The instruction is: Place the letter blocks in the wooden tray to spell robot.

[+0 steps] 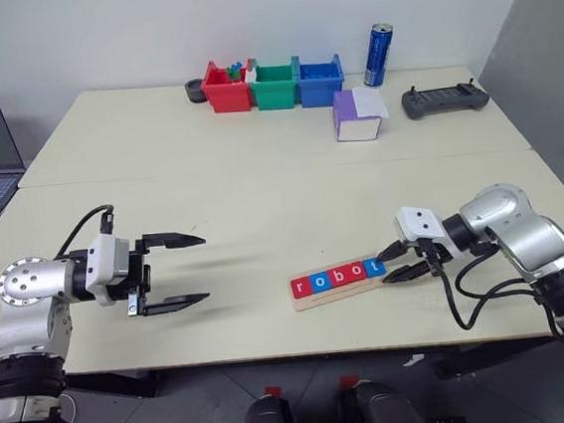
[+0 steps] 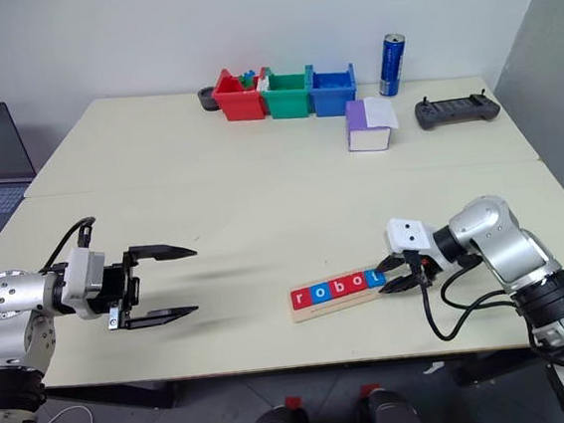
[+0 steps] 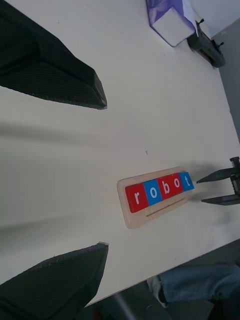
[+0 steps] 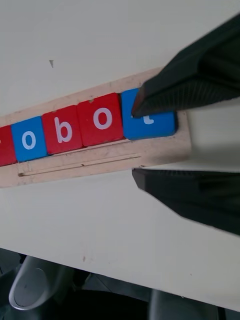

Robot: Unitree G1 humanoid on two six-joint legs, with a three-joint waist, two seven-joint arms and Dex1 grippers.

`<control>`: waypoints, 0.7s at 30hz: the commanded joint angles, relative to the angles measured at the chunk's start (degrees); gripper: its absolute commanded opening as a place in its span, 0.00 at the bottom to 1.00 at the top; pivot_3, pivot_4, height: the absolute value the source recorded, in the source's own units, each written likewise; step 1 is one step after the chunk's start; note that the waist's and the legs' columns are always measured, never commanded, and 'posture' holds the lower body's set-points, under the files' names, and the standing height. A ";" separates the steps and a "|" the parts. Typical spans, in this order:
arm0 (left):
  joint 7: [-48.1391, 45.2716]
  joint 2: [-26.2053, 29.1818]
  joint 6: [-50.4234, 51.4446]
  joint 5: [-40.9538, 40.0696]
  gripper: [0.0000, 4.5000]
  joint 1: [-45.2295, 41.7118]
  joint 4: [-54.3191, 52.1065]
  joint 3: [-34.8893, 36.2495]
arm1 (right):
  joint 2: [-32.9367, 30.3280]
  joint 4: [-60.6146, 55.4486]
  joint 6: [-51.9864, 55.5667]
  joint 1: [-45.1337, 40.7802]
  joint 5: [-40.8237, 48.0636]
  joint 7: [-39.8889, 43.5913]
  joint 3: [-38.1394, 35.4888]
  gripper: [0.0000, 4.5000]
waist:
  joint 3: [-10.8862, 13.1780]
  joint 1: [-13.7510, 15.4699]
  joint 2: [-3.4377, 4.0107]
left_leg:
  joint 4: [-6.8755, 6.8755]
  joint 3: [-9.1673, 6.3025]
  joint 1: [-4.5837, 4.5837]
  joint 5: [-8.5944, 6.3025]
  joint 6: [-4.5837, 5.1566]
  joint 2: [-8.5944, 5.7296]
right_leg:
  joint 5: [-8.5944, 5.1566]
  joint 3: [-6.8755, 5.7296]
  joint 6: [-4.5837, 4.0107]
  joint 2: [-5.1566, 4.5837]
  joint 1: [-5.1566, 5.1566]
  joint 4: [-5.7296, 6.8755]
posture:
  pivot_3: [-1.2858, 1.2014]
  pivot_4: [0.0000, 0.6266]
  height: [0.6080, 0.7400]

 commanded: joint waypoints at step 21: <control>-0.33 0.86 0.24 0.08 1.00 1.19 -1.99 3.20 | 0.38 5.03 -3.69 -3.48 1.22 2.52 -0.46 0.00 | 0.00 0.04 0.00 | 0.00 0.00 -0.01 0.00 0.00 -0.01 | 0.00 0.01 0.00 0.00 0.00 -0.02 | 0.52 0.24 1.00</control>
